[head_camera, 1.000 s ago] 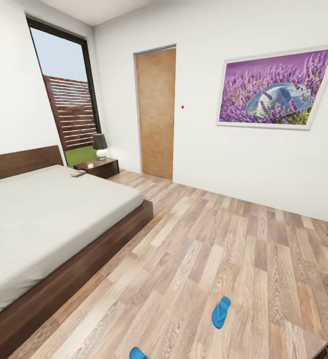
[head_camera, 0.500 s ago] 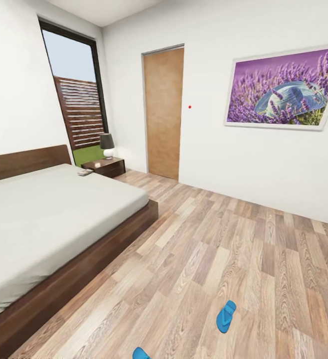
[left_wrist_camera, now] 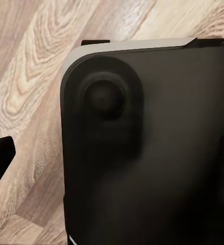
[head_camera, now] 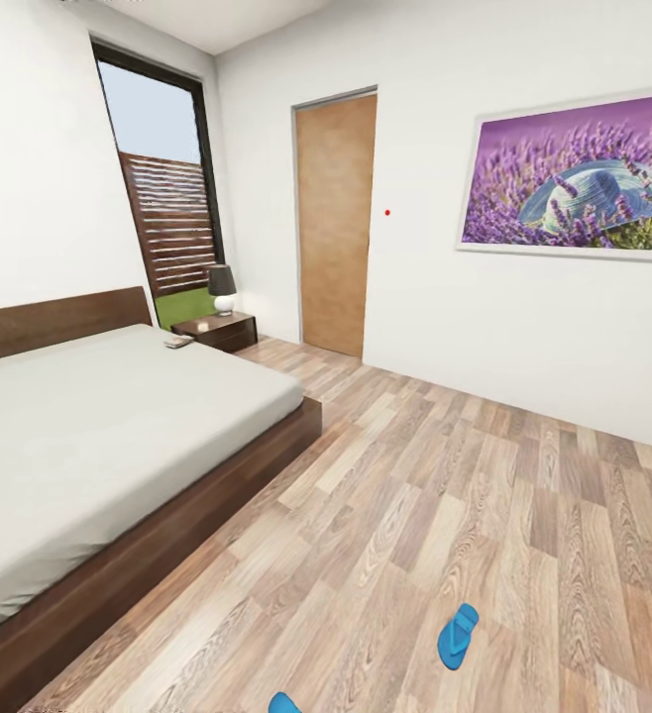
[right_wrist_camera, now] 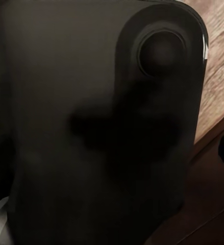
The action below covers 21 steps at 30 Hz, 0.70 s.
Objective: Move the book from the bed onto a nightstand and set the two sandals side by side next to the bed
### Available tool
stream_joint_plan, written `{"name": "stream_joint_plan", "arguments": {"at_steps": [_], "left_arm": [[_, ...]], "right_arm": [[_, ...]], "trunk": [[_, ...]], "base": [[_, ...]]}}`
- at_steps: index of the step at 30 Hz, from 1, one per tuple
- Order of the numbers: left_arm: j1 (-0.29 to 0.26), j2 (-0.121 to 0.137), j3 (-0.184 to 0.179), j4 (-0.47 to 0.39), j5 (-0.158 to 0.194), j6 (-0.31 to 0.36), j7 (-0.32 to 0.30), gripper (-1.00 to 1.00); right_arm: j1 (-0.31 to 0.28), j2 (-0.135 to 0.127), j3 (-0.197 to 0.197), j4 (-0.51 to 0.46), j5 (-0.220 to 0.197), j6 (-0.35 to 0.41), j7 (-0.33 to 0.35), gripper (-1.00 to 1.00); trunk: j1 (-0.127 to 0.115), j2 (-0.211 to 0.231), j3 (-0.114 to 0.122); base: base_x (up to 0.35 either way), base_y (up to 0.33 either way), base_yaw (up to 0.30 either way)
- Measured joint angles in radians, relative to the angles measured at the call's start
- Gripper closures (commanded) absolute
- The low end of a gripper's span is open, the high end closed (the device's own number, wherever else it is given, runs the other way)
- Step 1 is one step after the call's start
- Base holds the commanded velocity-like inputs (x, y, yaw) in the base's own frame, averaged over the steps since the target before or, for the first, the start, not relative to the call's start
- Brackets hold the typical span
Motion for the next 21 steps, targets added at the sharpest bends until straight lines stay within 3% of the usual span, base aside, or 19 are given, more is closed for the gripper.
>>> {"name": "stream_joint_plan", "arguments": {"at_steps": [8, 21], "left_arm": [[0.0, 0.0, 0.0, 0.0, 0.0, 0.0, 0.0, -1.0], [0.0, 0.0, 0.0, 0.0, 0.0, 0.0, 0.0, -1.0]], "right_arm": [[0.0, 0.002, 0.0, 0.0, 0.0, 0.0, 0.001, -1.0], [0.0, 0.004, 0.0, -0.001, 0.0, -0.013, 0.0, -1.0]], "trunk": [[0.0, 0.0, 0.0], [0.0, 0.0, -0.001]], "base": [[0.004, 0.0, 0.201], [0.0, 0.0, 0.059]]}}
